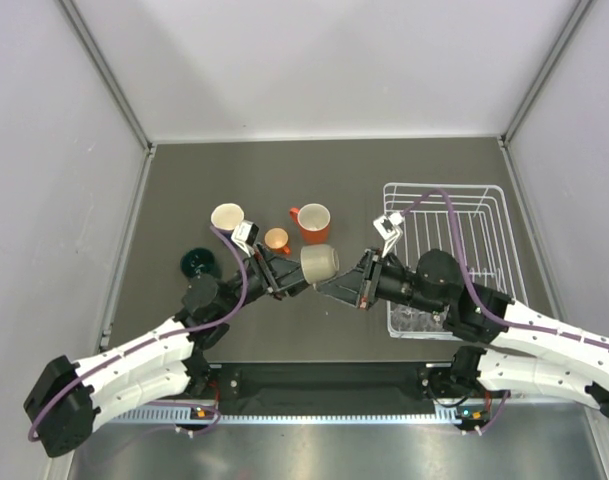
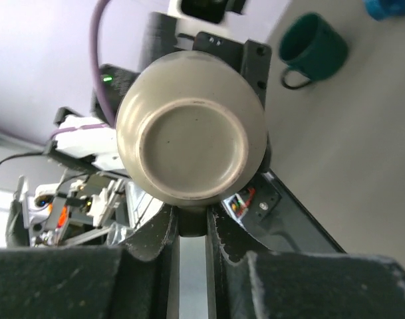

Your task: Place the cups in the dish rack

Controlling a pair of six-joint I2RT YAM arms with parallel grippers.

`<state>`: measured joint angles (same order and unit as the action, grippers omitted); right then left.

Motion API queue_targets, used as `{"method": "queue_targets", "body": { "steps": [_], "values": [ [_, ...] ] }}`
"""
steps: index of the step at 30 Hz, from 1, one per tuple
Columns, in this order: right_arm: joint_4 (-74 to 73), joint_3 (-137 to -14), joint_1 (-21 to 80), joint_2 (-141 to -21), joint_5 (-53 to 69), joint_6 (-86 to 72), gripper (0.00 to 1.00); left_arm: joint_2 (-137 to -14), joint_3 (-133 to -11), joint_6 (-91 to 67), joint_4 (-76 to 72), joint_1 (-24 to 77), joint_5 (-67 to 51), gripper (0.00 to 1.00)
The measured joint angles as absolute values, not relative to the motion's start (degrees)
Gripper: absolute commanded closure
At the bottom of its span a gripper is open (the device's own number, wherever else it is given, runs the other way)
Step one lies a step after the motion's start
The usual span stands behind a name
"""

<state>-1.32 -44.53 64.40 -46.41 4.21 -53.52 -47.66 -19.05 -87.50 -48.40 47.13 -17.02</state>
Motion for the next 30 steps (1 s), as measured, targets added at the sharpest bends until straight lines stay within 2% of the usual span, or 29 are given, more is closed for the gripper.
{"method": "queue_targets", "body": {
  "steps": [1,4,11,17,19,25,30],
  "values": [
    [-2.55,-44.53,64.40,-46.54,3.60,-53.74,1.00,-47.24,-18.68,-86.98,-48.16,47.16,-17.28,0.24],
    [-5.43,-44.58,64.51,-46.52,2.76,-54.39,1.00,-44.29,-16.34,-85.95,-44.84,46.65,-16.38,0.10],
    [-20.38,-45.87,64.62,-45.15,-5.50,-54.81,1.00,-31.88,-10.02,-82.72,-31.57,46.83,-14.44,0.10],
    [-35.44,-49.34,62.67,-47.33,-12.34,-54.54,1.00,-26.02,-13.19,-71.99,-10.57,46.94,-11.14,0.12],
    [-39.29,-50.39,60.71,-48.71,-13.26,-54.11,1.00,-26.94,-16.67,-67.13,-4.01,46.94,-9.91,0.14],
    [-53.19,-54.63,57.10,-55.05,-17.45,-52.88,1.00,-34.85,-22.15,-58.78,2.35,46.94,-10.76,0.19],
    [-63.07,-58.67,53.28,-58.26,-19.86,-57.19,1.00,-45.10,-25.45,-55.90,12.25,46.94,-14.00,0.17]
  ]
}}
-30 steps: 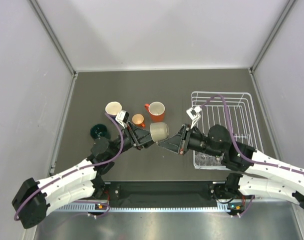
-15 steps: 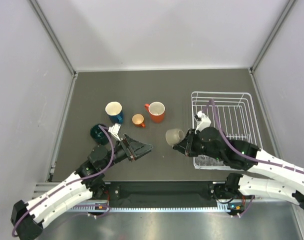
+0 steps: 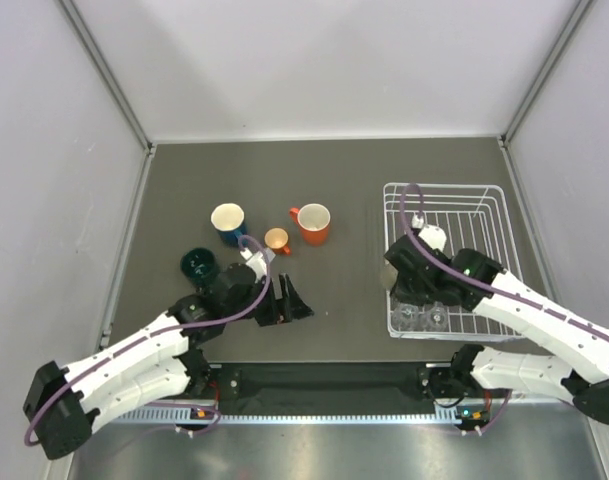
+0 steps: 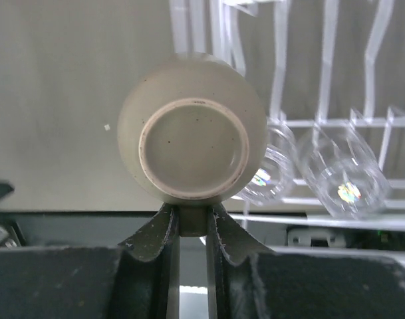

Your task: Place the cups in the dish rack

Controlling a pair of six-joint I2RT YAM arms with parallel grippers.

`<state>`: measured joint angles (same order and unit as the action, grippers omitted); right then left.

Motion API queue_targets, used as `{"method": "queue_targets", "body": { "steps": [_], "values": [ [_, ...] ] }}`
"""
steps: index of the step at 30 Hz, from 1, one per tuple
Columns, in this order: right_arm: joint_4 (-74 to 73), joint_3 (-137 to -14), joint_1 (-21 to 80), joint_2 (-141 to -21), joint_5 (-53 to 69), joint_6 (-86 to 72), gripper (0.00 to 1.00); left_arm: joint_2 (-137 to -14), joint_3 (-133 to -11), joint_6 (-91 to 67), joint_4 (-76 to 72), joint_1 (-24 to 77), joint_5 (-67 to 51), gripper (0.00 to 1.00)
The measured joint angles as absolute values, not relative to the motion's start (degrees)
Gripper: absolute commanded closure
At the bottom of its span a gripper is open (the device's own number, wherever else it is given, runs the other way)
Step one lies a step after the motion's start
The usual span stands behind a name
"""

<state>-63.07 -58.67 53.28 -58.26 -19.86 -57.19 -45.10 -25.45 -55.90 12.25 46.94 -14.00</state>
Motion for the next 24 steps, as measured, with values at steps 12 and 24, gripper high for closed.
{"method": "queue_targets", "body": {
  "steps": [12,24],
  "values": [
    [-75.02,-58.89,38.35,-52.16,-18.59,-74.81,1.00,-52.80,-44.62,-49.08,32.36,46.94,-9.61,0.17],
    [-77.69,-55.44,6.39,-42.26,-19.53,-65.71,1.00,-56.51,-50.15,-45.12,39.00,46.94,-5.52,0.20]
  ]
}}
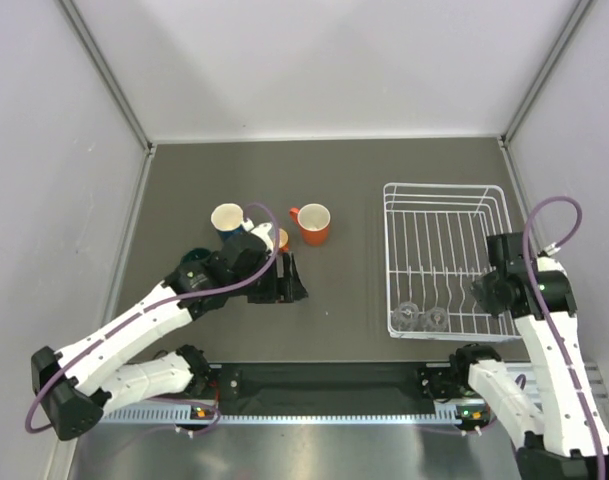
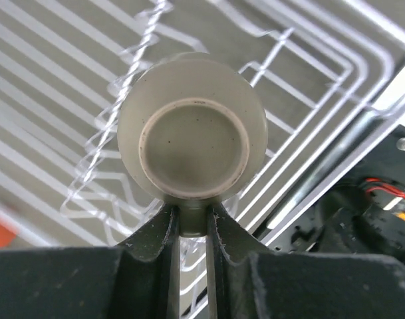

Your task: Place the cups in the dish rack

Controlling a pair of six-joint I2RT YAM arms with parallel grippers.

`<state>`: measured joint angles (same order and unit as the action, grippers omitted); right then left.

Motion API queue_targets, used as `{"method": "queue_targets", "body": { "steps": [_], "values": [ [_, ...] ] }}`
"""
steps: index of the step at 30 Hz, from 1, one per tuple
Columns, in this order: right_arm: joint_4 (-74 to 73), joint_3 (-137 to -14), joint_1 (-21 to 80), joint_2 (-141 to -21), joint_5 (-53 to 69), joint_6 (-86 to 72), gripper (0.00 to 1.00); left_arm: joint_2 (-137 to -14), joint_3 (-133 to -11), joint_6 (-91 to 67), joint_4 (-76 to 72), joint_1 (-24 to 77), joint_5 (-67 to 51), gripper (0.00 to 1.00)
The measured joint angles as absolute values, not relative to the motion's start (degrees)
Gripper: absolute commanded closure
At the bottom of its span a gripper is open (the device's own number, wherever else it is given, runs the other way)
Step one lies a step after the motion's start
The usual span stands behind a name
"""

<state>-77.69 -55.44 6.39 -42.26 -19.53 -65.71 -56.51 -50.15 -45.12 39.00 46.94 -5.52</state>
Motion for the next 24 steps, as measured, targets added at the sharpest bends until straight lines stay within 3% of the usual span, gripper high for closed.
{"method": "queue_targets", "body": {
  "steps": [7,24],
  "values": [
    [-77.58,-50.81,-4.75,-47.20,-19.18,-62.37,1.00,-51.59,-52.07,-39.94,42.06,46.94,-2.66,0.20],
    [-77.60,-49.45,-7.05,-50.06,-17.58,-61.93,1.00,-56.64,-53.60,-31.44,46.22,46.81,0.49,0.19]
  ]
}}
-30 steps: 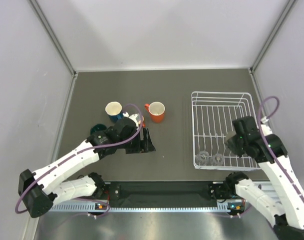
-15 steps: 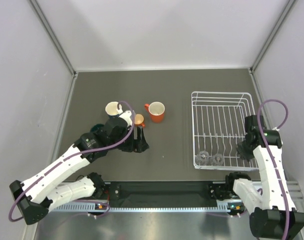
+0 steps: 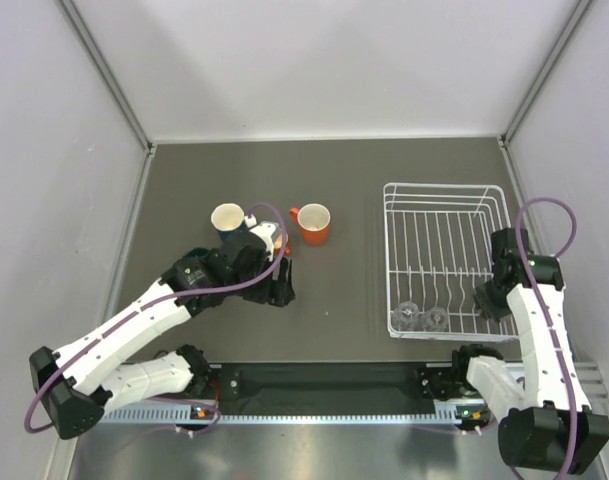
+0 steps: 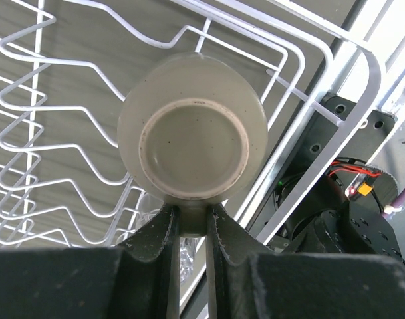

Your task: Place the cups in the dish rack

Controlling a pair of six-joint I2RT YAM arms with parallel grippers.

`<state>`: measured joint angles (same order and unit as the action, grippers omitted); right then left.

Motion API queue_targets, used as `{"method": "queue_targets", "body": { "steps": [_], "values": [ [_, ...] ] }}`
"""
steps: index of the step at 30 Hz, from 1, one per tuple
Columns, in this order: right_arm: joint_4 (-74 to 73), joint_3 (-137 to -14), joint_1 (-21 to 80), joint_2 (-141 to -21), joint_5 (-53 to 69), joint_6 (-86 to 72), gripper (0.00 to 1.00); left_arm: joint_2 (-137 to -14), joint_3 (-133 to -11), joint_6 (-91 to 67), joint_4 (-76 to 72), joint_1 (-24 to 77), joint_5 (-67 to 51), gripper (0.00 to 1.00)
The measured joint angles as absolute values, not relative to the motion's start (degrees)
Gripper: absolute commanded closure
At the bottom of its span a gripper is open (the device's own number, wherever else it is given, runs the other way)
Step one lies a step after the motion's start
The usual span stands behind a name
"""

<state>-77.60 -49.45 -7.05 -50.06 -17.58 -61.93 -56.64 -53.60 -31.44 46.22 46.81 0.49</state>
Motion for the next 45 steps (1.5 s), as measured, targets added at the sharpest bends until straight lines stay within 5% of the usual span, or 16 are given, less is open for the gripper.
{"method": "queue_targets", "body": {
  "steps": [33,45],
  "values": [
    [-78.22,-49.82,-7.60,-53.82,-13.78,-52.64,1.00,-57.74,-55.51,-31.16,47.16,44.97,0.93,0.19],
    [-77.76,-71.48,-7.60,-66.43,-13.72,-40.40,1.00,-59.16,-55.53,-30.85,47.18,44.64,0.73,0.19]
  ]
}}
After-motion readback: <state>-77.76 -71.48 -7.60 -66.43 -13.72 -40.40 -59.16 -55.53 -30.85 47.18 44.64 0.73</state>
